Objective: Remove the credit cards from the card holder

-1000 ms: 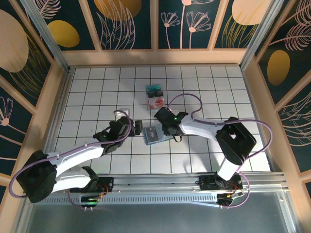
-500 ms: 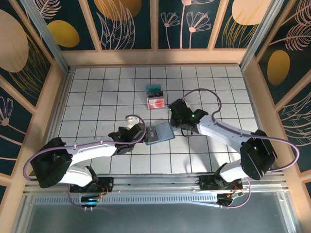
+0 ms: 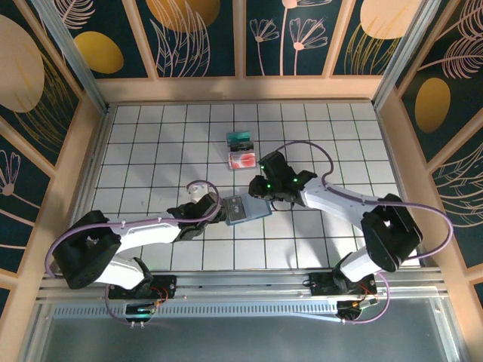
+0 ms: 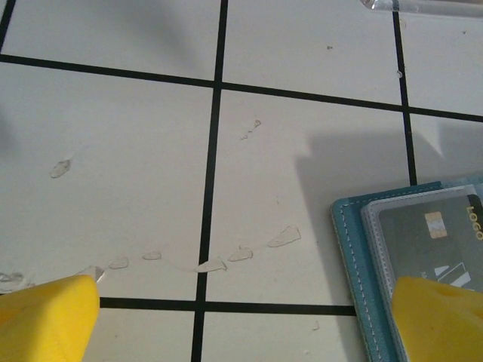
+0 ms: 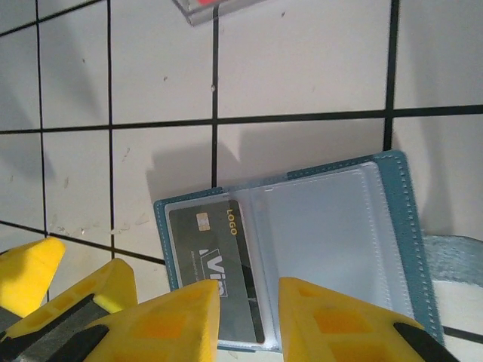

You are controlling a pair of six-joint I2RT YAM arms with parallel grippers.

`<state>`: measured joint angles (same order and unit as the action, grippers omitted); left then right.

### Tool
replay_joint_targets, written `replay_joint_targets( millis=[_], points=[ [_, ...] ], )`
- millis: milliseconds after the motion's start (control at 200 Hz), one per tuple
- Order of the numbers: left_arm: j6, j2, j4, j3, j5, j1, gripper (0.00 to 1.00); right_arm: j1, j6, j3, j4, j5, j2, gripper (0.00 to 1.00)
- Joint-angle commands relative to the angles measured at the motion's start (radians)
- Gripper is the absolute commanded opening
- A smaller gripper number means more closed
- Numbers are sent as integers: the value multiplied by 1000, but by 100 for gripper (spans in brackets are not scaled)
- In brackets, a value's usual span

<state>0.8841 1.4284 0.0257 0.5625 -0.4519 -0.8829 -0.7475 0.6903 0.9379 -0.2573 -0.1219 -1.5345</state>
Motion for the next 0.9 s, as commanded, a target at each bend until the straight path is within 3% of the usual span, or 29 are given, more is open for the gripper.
replay_joint_targets(
  millis=[0, 265, 896],
  points=[
    [-5, 32, -36, -4, 30, 13, 99, -22, 3, 23, 30, -51, -47, 27],
    [-28, 108, 7, 30, 25, 14, 99, -53, -3, 79, -4, -65, -156, 22],
    [-53, 171, 62, 63, 18, 13, 99, -75, 6, 78, 6, -93, -256, 25]
  ],
)
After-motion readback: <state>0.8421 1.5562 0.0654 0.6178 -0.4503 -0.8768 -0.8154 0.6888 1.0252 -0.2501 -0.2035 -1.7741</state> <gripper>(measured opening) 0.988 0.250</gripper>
